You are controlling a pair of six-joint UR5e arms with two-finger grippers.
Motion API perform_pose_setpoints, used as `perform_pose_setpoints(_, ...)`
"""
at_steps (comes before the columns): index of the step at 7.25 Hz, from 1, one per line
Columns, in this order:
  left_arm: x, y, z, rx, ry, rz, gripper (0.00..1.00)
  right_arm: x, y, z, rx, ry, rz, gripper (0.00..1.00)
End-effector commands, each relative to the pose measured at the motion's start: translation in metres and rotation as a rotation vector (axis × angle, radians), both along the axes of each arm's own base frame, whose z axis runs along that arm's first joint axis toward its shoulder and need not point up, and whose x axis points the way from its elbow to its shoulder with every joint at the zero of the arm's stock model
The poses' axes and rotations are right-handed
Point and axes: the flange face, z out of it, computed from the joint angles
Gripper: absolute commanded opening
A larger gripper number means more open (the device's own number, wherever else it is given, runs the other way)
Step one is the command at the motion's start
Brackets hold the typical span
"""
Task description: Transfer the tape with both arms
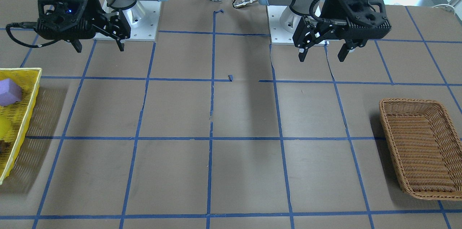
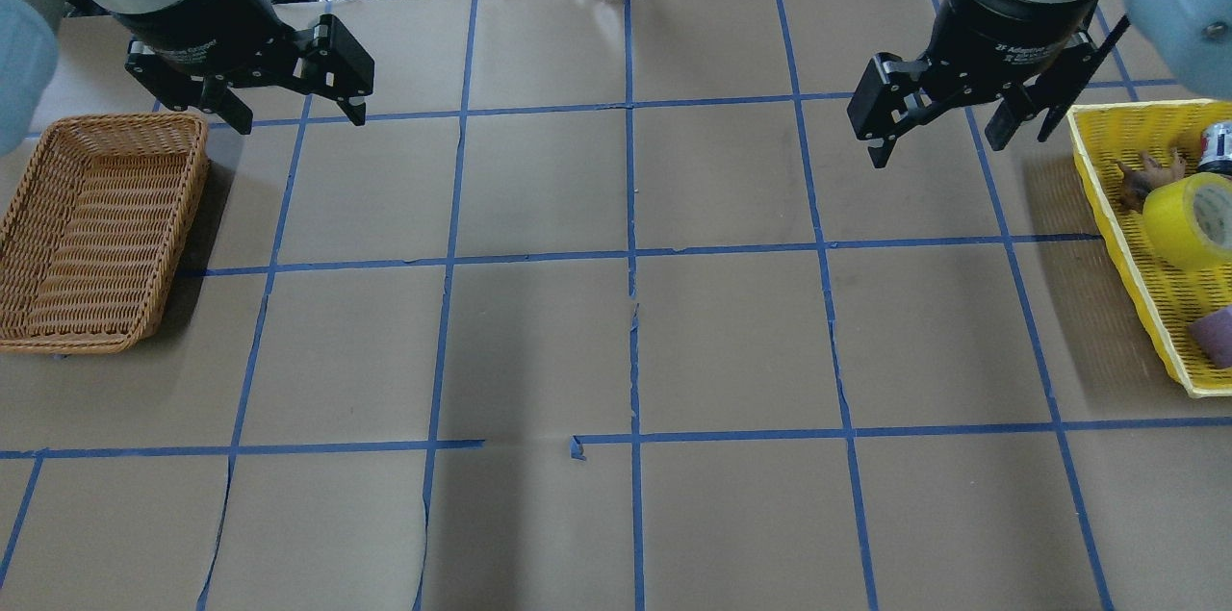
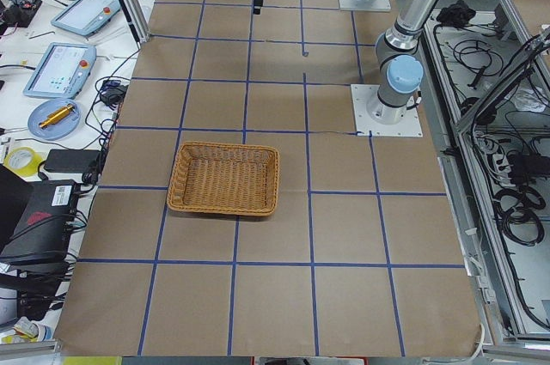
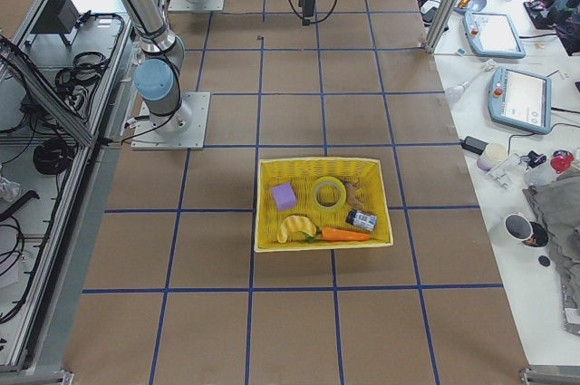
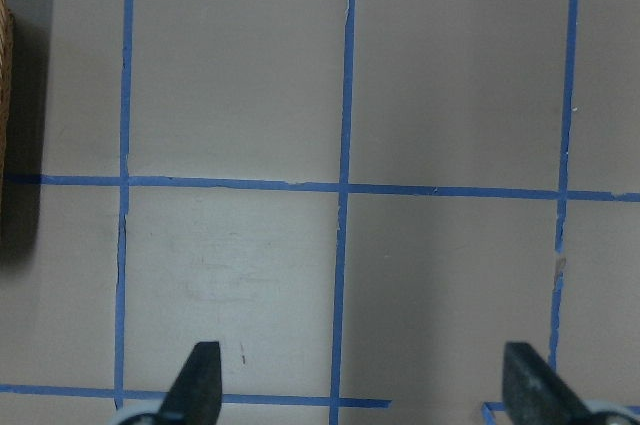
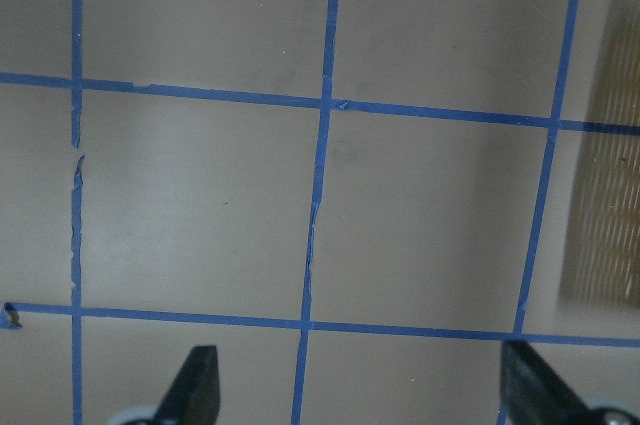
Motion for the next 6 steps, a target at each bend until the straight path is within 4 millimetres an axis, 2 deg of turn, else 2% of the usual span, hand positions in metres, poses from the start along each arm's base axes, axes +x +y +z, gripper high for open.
perform_pose_setpoints(1, 0.001, 0.000, 0.000, 0.000, 0.000, 0.001, 1.00, -0.003, -0.002, 0.001, -0.016, 0.000, -0.006, 1.00)
perform_pose_setpoints(6, 0.000, 0.001, 0.000, 0.000, 0.000, 0.000, 1.00, -0.014, -0.007, 0.003, -0.034, 0.001, -0.018, 1.00)
